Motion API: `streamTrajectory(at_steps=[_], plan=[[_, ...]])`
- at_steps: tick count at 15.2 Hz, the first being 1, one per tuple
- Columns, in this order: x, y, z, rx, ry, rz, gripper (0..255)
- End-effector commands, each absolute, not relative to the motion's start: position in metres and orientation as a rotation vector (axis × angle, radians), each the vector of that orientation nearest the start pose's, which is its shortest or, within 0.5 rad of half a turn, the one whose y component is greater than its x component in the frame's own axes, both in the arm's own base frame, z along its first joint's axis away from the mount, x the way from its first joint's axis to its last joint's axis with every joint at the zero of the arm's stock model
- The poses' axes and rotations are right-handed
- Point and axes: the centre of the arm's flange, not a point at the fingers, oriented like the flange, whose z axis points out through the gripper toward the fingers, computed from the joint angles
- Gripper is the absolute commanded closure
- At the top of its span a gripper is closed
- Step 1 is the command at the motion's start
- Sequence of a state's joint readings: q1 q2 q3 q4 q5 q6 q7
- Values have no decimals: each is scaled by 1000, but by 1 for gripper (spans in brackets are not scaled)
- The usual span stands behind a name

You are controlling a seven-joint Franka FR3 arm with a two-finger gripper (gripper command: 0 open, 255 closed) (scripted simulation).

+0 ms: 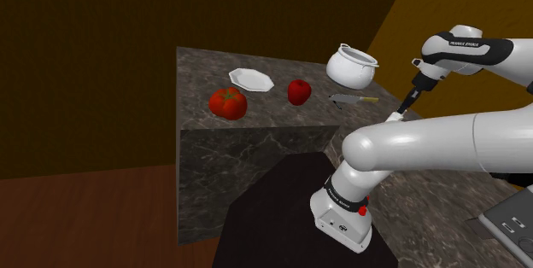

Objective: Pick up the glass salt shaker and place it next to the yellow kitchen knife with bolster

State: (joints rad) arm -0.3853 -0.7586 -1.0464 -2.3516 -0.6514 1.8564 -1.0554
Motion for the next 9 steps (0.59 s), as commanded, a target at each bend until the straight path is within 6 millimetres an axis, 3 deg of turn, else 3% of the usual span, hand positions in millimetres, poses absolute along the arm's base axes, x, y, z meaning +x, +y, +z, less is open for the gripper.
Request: streamTrajectory(at_steps=[1,4,5,9], plan=[[-18,-440,445,-3149,41,-32,255],[-18,-440,445,-3149,41,-32,255],[-18,-440,445,-3149,41,-32,0],[-18,-440,445,-3149,41,-32,0]])
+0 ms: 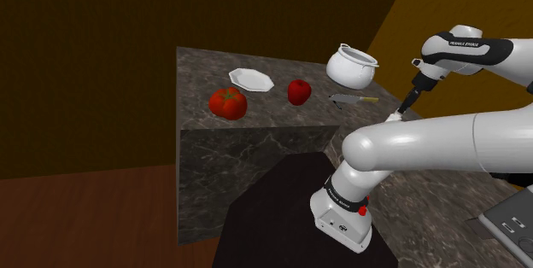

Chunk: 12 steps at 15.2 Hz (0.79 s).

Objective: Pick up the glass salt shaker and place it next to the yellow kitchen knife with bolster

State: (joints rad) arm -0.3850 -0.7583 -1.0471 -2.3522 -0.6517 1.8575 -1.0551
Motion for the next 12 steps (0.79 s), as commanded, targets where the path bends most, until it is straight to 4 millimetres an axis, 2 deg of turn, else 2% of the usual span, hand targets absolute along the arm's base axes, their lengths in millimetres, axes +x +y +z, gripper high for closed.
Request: streamTrajectory(at_steps=[1,5,12], plan=[[-18,-440,445,-3149,41,-32,0],[-19,-439,495,-3149,41,-32,0],[-19,-439,495,-3149,41,-32,0]])
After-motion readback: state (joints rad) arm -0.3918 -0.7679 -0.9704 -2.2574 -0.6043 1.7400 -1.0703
